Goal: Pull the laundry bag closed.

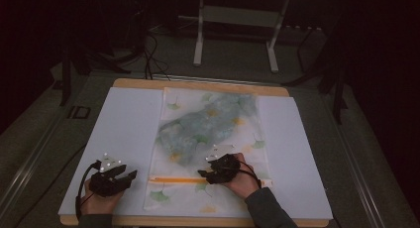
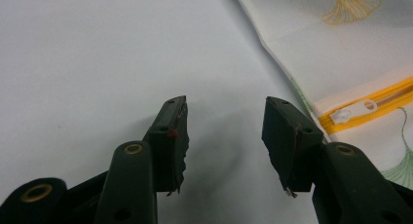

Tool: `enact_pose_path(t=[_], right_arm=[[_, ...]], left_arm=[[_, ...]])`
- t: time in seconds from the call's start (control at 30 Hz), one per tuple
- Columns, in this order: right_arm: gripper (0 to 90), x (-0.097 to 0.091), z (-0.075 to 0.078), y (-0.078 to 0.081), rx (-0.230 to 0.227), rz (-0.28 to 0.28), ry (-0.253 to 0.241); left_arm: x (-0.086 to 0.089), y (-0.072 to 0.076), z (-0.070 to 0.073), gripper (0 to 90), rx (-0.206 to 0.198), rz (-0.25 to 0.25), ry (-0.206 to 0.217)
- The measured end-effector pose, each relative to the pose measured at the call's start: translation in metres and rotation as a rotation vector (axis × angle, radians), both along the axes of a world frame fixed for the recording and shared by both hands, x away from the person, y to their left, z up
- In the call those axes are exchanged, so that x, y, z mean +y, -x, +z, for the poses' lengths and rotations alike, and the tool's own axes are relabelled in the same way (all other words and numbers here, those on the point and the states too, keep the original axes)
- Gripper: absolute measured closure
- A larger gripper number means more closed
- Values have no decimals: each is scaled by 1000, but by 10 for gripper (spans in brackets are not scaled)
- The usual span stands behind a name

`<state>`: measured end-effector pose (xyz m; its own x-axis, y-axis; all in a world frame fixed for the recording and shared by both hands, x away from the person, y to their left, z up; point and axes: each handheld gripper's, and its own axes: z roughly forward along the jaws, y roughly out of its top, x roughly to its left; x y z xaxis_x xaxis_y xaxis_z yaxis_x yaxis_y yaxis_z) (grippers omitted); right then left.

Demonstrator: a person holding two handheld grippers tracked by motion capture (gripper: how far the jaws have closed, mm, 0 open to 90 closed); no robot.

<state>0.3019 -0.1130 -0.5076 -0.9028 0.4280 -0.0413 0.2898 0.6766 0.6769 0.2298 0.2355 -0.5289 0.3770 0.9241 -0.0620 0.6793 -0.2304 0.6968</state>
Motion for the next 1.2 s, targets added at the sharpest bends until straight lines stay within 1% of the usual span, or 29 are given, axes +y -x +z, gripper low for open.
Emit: enact_pose_path(t=[0.37, 0.47, 0.6, 0.67, 0.77, 0.93, 1.03, 1.2], right_arm=[[492, 18, -1, -2, 3, 53, 14], [494, 21, -1, -2, 3, 62, 13], [505, 30, -1, -3, 11, 87, 7], [508, 32, -1, -4, 22, 104, -10], [516, 36, -2, -5, 32, 122, -19], [539, 45, -4, -4, 36, 143, -12], [556, 49, -6, -4, 36, 150, -16], [603, 57, -7, -3, 33, 167, -8]], left_arm=[[-1, 0, 0, 529, 2, -6, -4], [-1, 0, 0, 553, 6, -13, -1], [-2, 0, 0, 553, 6, -15, -2], [-1, 0, 0, 553, 6, -15, -3], [0, 0, 0, 550, 7, -14, -3], [-1, 0, 0, 549, 6, -17, -3], [-1, -1, 0, 549, 8, -17, -4], [-1, -1, 0, 549, 9, -20, -6]])
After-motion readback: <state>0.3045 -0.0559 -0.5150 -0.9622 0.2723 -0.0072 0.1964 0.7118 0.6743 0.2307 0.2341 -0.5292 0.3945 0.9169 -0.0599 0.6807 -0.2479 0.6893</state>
